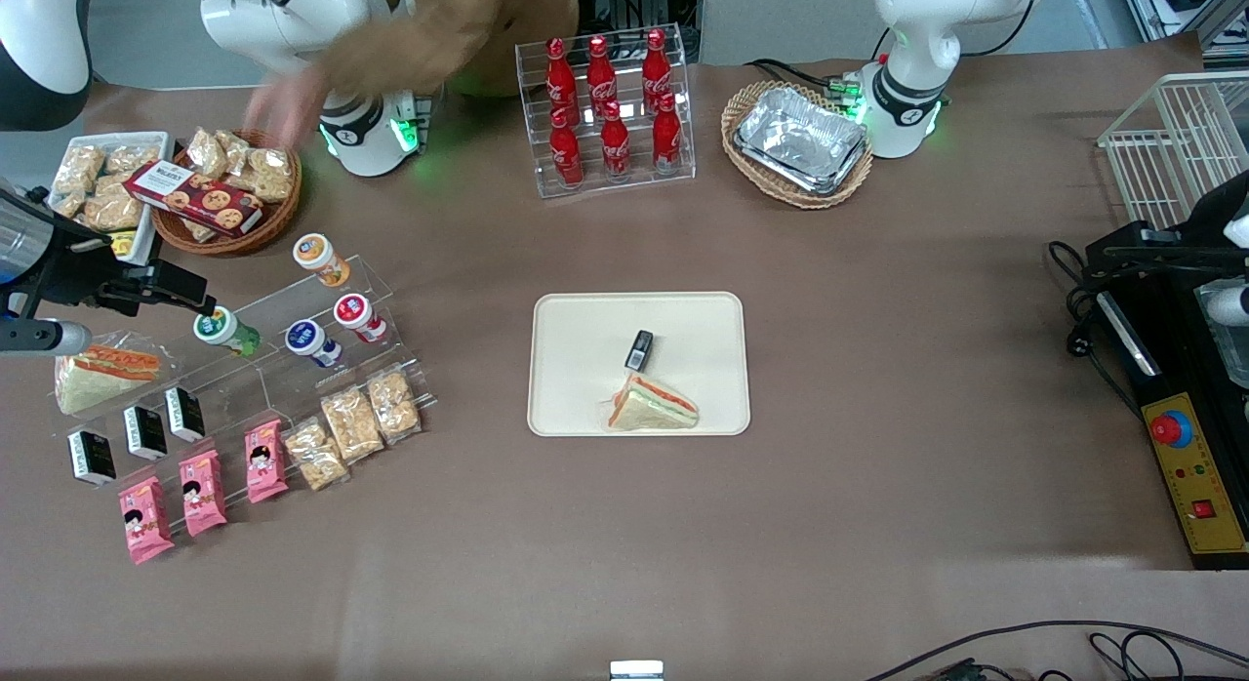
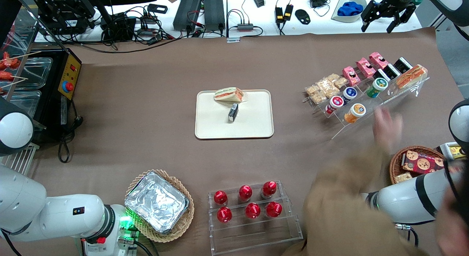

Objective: Place green gum on tray
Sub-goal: 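Move the right gripper down toward the green-capped gum bottle on the rack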

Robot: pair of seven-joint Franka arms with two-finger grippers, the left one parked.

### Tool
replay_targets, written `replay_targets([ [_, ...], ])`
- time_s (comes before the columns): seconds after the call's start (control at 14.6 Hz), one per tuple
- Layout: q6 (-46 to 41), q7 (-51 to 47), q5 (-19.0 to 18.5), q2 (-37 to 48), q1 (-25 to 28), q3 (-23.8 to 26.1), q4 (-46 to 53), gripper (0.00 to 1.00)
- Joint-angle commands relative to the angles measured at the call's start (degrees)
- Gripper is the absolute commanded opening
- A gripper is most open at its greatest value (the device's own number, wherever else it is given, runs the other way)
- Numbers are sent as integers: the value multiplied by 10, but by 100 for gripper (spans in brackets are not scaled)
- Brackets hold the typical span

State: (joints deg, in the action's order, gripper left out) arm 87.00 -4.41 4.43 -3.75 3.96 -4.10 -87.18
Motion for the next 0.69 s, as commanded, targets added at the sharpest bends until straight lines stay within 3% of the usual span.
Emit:
replay_targets([
  [0.0,-11,12,9,-6,-3,-2,16,100],
  [0.62,-13,11,4,-2,-3,-3,10,100],
])
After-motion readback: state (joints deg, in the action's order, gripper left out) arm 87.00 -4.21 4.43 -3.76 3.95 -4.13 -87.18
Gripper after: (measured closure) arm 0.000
